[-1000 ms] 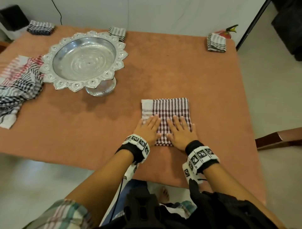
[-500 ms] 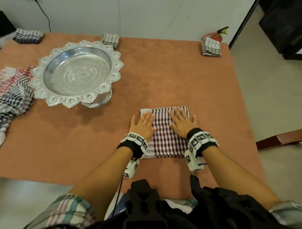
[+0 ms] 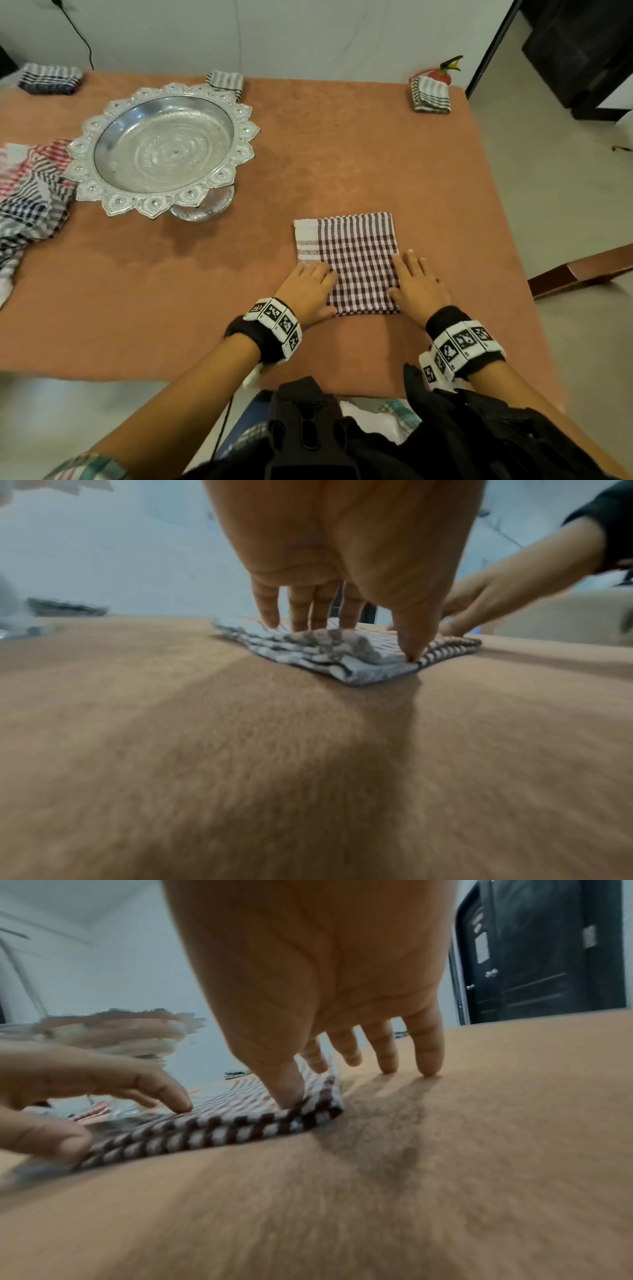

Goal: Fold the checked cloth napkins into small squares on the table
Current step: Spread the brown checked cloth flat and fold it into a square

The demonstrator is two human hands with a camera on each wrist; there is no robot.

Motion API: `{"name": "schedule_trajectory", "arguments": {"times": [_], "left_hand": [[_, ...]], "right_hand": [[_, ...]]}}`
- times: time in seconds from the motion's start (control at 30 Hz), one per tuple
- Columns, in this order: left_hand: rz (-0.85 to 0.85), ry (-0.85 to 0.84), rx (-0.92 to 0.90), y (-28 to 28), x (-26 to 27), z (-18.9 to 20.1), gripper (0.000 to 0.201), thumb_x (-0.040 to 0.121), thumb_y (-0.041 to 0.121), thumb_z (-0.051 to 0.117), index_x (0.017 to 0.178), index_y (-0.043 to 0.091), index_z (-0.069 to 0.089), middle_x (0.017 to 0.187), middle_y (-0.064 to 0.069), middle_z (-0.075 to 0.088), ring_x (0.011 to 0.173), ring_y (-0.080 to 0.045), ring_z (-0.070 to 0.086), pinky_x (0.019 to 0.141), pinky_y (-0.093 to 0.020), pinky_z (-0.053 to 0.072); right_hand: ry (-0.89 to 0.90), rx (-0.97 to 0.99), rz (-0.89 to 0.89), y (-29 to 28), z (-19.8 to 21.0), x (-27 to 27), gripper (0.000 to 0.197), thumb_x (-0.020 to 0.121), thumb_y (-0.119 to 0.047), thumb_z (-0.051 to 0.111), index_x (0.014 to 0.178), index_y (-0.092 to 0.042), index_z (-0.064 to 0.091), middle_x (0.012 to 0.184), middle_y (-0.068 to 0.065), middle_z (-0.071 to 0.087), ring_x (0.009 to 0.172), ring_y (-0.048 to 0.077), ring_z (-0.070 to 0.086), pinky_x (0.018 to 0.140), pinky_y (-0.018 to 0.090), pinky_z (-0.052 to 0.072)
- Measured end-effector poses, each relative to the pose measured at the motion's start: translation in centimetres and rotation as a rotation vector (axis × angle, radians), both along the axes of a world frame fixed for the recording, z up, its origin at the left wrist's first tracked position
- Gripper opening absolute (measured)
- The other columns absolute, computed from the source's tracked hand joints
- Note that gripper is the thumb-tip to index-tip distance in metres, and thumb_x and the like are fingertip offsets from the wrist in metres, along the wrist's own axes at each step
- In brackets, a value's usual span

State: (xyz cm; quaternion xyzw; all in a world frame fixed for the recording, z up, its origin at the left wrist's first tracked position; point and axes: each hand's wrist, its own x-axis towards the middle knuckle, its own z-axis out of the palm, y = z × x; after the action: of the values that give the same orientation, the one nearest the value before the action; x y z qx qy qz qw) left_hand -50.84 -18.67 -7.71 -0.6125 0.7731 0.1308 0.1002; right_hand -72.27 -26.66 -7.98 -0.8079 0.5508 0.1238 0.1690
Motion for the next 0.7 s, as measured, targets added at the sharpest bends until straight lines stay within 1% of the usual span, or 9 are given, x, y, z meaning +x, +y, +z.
{"name": "schedule_trajectory", "arguments": {"times": [0.1,0.2,0.23,0.3,0.4,0.5,0.53,0.6,0.7], "left_hand": [[-0.179,-0.015,-0.055,1.3,-0.8,0.3,0.044,0.086,0.037,0.053,0.120,0.010,0.047,0.119,-0.008,0.050,0.107,-0.026,0.049,0.091,-0.037,0.041],[-0.190,-0.075,-0.107,2.0,-1.5,0.6,0.018,0.071,0.010,0.057,0.088,0.009,0.060,0.086,-0.006,0.061,0.072,-0.021,0.057,0.061,-0.031,0.048],[-0.191,-0.093,-0.131,2.0,-1.6,0.3,0.017,0.065,0.006,0.056,0.079,0.010,0.062,0.076,-0.004,0.061,0.063,-0.019,0.056,0.052,-0.028,0.048],[-0.179,-0.121,-0.188,2.0,-2.2,-0.1,0.014,0.061,0.006,0.056,0.072,0.012,0.062,0.068,-0.002,0.059,0.056,-0.017,0.055,0.045,-0.024,0.044],[-0.146,-0.135,-0.201,1.9,-2.9,-0.2,0.013,0.064,0.008,0.052,0.070,0.014,0.062,0.064,0.000,0.059,0.053,-0.015,0.054,0.043,-0.022,0.041],[-0.114,-0.087,-0.188,1.2,-3.0,1.0,0.021,0.055,0.003,0.067,0.073,0.012,0.062,0.065,-0.002,0.059,0.054,-0.017,0.056,0.043,-0.024,0.043],[-0.071,-0.058,-0.149,1.0,-2.9,1.5,0.024,0.062,0.000,0.067,0.084,0.009,0.061,0.075,-0.006,0.061,0.064,-0.022,0.059,0.051,-0.028,0.047],[0.053,-0.059,-0.063,0.7,-2.4,2.5,0.024,0.083,-0.002,0.049,0.106,0.006,0.051,0.101,-0.011,0.060,0.091,-0.029,0.058,0.071,-0.036,0.047],[0.120,-0.015,-0.013,0.2,-1.6,3.4,0.028,0.087,-0.002,0.044,0.114,0.005,0.046,0.108,-0.013,0.060,0.099,-0.032,0.057,0.076,-0.039,0.046]], "right_hand": [[-0.047,-0.075,-0.010,2.6,0.0,-0.5,0.060,0.090,-0.027,0.050,0.144,-0.022,0.025,0.137,0.012,0.037,0.123,0.030,0.038,0.093,0.042,0.046],[-0.099,-0.009,-0.080,3.9,0.1,-0.7,0.060,0.090,-0.022,0.053,0.144,-0.022,0.027,0.124,0.013,0.043,0.114,0.029,0.042,0.089,0.038,0.046],[-0.128,0.040,-0.093,3.9,0.2,-0.6,0.061,0.089,-0.019,0.054,0.144,-0.023,0.026,0.125,0.013,0.044,0.114,0.029,0.044,0.090,0.038,0.045],[-0.205,0.110,-0.089,3.6,0.4,-0.4,0.062,0.087,-0.010,0.053,0.142,-0.024,0.028,0.129,0.013,0.045,0.116,0.029,0.045,0.093,0.037,0.044],[-0.246,0.083,-0.044,3.3,0.7,-0.2,0.056,0.083,0.001,0.050,0.134,-0.021,0.040,0.129,0.011,0.048,0.119,0.028,0.043,0.091,0.033,0.042],[-0.189,-0.053,0.014,3.1,0.9,-0.4,0.041,0.084,-0.002,0.051,0.124,-0.016,0.050,0.125,0.008,0.049,0.115,0.025,0.043,0.086,0.030,0.042],[-0.174,-0.109,0.051,3.1,0.9,-0.5,0.035,0.085,-0.005,0.052,0.119,-0.015,0.053,0.120,0.008,0.051,0.111,0.025,0.044,0.082,0.030,0.041],[-0.162,-0.200,0.120,2.9,0.9,-0.6,0.022,0.086,-0.009,0.052,0.107,-0.013,0.059,0.110,0.007,0.051,0.105,0.026,0.046,0.078,0.032,0.040],[-0.167,-0.201,0.204,2.0,0.7,-1.0,0.019,0.086,-0.013,0.049,0.100,-0.016,0.062,0.110,0.001,0.049,0.104,0.022,0.043,0.081,0.034,0.041]]}}
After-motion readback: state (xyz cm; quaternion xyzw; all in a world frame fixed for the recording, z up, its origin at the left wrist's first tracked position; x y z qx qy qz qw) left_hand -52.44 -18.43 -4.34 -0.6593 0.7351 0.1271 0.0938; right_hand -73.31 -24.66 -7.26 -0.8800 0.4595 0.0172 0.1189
